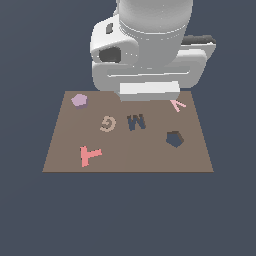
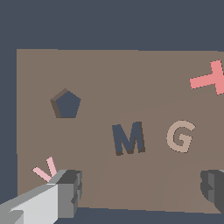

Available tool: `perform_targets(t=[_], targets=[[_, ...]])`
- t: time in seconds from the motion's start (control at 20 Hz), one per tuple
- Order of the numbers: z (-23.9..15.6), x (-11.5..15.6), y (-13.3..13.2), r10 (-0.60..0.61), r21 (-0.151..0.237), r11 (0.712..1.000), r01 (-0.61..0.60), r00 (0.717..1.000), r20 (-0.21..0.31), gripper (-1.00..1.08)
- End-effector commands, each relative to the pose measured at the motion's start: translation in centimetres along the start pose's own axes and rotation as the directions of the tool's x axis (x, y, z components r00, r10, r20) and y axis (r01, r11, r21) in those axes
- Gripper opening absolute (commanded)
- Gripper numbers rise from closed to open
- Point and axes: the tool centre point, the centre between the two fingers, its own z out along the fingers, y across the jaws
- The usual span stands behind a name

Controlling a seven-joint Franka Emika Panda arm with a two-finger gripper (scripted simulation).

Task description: Insert a designated object into the corresponding slot on a board.

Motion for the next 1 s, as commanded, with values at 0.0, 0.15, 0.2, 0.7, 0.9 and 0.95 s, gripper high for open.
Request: perform_targets(t=[0.0,0.15,0.2,0.7,0.9,0.95], targets=[[0.0,0.0,0.0,0.000,0.000,1.000,0.000,1.000,0.000,1.00],[0.2,0.0,0.4,0.013,0.000,1.000,-0.013,1.000,-0.001,1.00],[0.4,0.0,0.8,0.024,-0.001,1.000,-0.024,1.000,-0.001,1.00],[4.4,-1.7,9.1,0.275,-0.005,0.962,-0.275,0.961,-0.017,1.00],[6.9,-3.8,14.0,0.423,-0.006,0.906,-0.423,0.906,-0.027,1.00],[7.5,-4.4,15.0,0.455,-0.006,0.890,-0.455,0.890,-0.030,1.00]])
